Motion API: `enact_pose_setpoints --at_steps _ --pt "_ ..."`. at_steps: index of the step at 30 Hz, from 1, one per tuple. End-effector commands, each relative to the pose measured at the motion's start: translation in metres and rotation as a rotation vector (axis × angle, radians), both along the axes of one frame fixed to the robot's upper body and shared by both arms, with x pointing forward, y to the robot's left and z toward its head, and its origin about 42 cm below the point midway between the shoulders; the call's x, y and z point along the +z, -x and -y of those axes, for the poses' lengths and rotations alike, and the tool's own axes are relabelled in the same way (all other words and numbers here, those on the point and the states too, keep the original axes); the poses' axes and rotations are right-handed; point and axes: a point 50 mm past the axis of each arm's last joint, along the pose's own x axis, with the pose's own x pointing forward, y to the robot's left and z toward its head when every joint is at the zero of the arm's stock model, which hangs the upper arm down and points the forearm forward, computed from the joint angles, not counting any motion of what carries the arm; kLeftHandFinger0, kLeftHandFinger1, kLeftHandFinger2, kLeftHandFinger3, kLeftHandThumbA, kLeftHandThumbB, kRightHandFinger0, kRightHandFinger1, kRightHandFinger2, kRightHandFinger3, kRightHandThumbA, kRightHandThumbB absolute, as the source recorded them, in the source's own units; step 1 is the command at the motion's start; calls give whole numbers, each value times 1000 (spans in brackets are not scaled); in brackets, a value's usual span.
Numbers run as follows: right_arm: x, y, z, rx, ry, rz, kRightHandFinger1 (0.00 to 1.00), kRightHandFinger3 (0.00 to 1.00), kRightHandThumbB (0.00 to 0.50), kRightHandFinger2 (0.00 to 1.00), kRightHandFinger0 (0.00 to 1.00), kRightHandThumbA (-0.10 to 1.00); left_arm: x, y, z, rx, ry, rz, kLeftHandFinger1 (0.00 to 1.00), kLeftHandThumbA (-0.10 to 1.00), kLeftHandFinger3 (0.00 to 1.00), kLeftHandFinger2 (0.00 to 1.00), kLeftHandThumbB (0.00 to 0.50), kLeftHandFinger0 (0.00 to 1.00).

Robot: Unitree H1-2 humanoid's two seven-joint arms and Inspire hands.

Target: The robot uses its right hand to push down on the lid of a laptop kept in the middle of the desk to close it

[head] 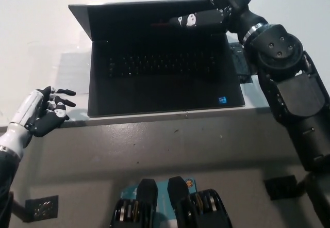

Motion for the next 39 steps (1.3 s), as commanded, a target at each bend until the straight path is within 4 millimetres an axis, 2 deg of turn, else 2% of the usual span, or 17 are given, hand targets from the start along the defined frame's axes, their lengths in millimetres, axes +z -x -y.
enact_pose_setpoints --at_steps 1,2,3,4,5,10,12,14,16,19,22,26,29,35,36,39 --pt "-16 -2 31 -89 23 -62 870 974 254 841 970 1000 29 -7 -8 7 -51 66 407 -80 612 530 6 325" --pt "-22 1 31 -93 20 -72 873 978 244 840 978 1000 30 -7 -8 6 -51 68 406 -81 611 529 4 324" --pt "-23 2 31 -93 19 -73 826 931 205 801 924 1000 31 -8 -8 6 -52 69 401 -76 604 521 6 325" --pt "-38 8 34 -92 -1 -91 857 958 240 836 962 1000 32 -9 -8 1 -51 77 397 -99 596 514 6 326" --pt "-42 10 35 -93 -3 -99 864 965 253 841 976 1000 33 -10 -8 0 -50 79 398 -100 595 512 6 330" --pt "-60 28 38 -92 -7 -127 866 981 238 817 1000 1000 35 -10 -7 9 -56 78 380 -92 592 490 12 323" --pt "-69 37 40 -89 -24 -136 864 980 248 814 1000 1000 35 -10 -7 14 -55 76 372 -93 590 485 12 314" --pt "-77 51 42 -93 -74 -154 877 1000 237 822 1000 1000 34 -12 -8 10 -48 77 374 -96 587 484 11 315" --pt "-81 55 44 -92 -97 -164 884 1000 239 825 1000 1000 35 -12 -8 13 -46 72 382 -88 592 494 12 314" --pt "-90 65 48 -89 -139 -159 877 1000 248 816 1000 1000 35 -11 -7 14 -45 71 379 -80 598 490 15 303" --pt "-105 82 56 -102 -221 -183 883 1000 310 845 1000 1000 34 -12 -7 18 -51 75 373 -82 601 490 13 289" --pt "-116 90 59 -114 -265 -206 870 1000 319 850 1000 1000 33 -12 -7 17 -40 79 378 -100 598 483 12 321" --pt "-130 98 61 -127 -279 -229 891 994 322 853 1000 1000 32 -12 -7 11 -50 83 384 -91 602 498 9 315" --pt "-153 108 62 -159 -287 -264 873 1000 301 844 1000 1000 35 -14 -7 18 -39 85 369 -100 604 481 14 302" --pt "-156 107 62 -164 -291 -271 858 1000 311 835 1000 1000 36 -13 -7 19 -42 84 364 -100 607 480 11 288" --pt "-167 109 58 -172 -346 -322 824 986 315 826 927 1000 37 -13 -7 18 -50 87 374 -92 612 498 9 278"
